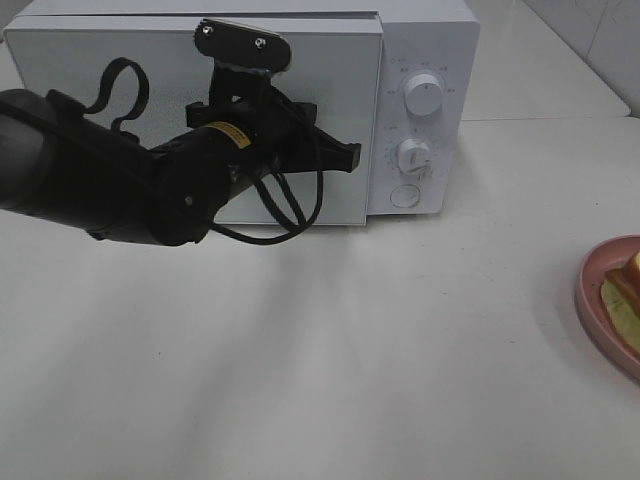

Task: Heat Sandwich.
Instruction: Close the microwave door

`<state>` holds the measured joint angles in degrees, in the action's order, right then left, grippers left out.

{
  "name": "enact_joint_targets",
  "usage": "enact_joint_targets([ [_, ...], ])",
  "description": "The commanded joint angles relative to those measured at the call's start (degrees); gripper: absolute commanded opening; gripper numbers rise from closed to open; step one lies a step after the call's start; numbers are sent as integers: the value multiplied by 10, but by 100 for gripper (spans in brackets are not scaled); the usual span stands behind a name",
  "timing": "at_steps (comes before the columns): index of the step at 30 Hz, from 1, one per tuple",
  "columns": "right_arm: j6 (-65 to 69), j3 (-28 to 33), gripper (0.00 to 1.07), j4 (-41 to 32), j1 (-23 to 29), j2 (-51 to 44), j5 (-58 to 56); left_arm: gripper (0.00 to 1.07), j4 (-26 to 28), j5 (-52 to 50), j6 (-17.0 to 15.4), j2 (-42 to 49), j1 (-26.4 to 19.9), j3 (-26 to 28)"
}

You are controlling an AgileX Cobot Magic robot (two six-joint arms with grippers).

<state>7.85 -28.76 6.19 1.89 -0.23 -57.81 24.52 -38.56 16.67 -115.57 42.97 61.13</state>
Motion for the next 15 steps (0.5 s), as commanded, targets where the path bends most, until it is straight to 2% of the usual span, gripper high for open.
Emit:
enact_joint_targets([
  [1,-6,1,75,0,-2,-15,7,0,42,-16,10,-11,-7,30],
  [7,-6,1,75,0,-2,-15,7,0,68,15,48,-38,-7,84],
  [8,-6,1,75,0,-2,-15,7,0,86,18,65,-47,-7,100],
  [10,-6,1,75,0,-2,-15,7,0,95,18,71,-51,-7,109],
  [12,-6,1,75,0,-2,-15,7,0,125,18,94,-59,-7,125],
  [15,-6,1,75,-1,-2,-15,7,0,127,18,97,-58,-7,125],
])
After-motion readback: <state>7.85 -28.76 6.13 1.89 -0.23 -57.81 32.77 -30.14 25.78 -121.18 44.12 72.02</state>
